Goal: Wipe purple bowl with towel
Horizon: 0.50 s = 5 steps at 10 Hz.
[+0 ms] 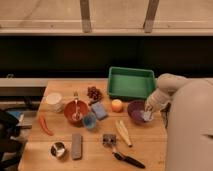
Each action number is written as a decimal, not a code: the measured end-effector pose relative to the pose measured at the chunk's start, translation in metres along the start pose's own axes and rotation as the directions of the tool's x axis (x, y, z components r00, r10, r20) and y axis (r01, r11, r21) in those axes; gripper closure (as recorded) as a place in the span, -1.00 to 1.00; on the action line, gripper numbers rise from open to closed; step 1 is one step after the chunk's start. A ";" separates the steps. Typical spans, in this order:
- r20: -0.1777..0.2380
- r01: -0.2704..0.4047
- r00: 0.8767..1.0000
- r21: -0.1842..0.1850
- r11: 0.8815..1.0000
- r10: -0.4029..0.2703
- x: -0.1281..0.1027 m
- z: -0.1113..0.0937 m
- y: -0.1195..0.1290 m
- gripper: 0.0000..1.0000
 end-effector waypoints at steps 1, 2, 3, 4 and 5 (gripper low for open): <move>0.003 -0.004 1.000 -0.005 1.000 0.004 -0.005 0.001 0.003 1.00; 0.007 -0.002 1.000 -0.015 1.000 0.002 -0.008 0.000 0.011 1.00; 0.008 0.008 1.000 -0.024 1.000 -0.008 -0.009 0.001 0.024 1.00; 0.008 0.019 1.000 -0.034 0.999 -0.019 -0.008 0.002 0.038 1.00; 0.004 0.039 0.999 -0.052 0.998 -0.039 -0.005 0.006 0.060 1.00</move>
